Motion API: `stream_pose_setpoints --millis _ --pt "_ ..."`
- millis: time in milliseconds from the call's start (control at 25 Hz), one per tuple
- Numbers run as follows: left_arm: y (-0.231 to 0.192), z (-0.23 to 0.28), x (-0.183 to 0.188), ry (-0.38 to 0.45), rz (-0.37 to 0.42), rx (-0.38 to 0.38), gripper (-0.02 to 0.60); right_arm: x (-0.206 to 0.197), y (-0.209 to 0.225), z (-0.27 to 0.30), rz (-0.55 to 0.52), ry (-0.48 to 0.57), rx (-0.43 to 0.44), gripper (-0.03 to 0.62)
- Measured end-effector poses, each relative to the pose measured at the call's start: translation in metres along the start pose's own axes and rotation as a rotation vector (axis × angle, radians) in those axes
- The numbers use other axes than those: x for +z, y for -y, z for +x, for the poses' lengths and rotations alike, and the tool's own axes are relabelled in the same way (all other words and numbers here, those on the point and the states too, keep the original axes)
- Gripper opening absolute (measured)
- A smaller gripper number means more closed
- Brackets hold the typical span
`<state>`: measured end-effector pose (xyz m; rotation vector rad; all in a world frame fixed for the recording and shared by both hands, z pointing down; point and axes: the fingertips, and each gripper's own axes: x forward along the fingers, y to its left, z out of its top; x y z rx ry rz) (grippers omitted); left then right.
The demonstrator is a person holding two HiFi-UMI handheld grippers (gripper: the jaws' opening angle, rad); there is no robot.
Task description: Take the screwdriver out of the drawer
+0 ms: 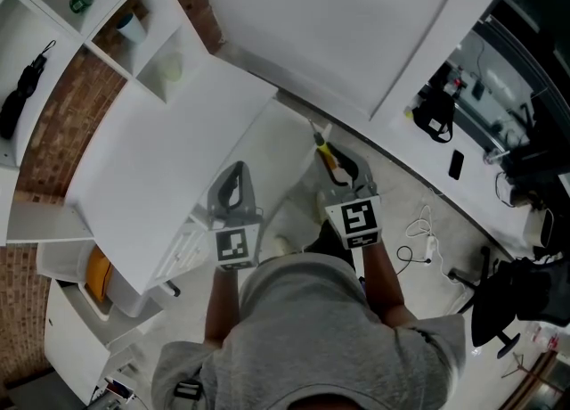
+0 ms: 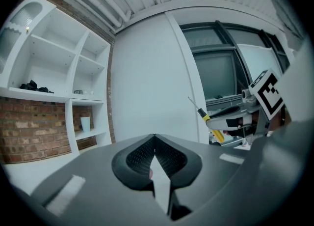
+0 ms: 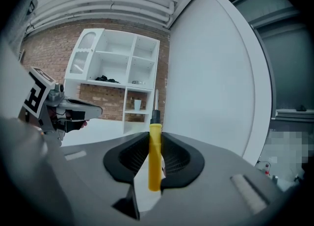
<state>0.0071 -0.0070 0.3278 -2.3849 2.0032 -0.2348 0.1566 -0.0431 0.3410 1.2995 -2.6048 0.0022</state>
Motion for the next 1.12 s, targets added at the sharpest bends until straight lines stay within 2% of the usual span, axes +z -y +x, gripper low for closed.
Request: stream_pose_setpoints --millis 600,760,1120 --pt "0.0011 0.0013 -0.0041 -0.004 -0.011 0.005 0.012 0.0001 -0.0029 0.0017 0.026 -0.012 0.032 0.078" --pt "0.0011 0.0015 -0.0044 -0.01 -0.004 0.01 0.012 -0.0024 0.0004 0.0018 -0.008 -0.003 0.017 0.078" --pt "-0.0012 0.0024 -0.0056 -0.018 -0.004 0.015 0.012 -0.0008 -0.0029 0.0056 0.005 -0.009 0.035 0.078"
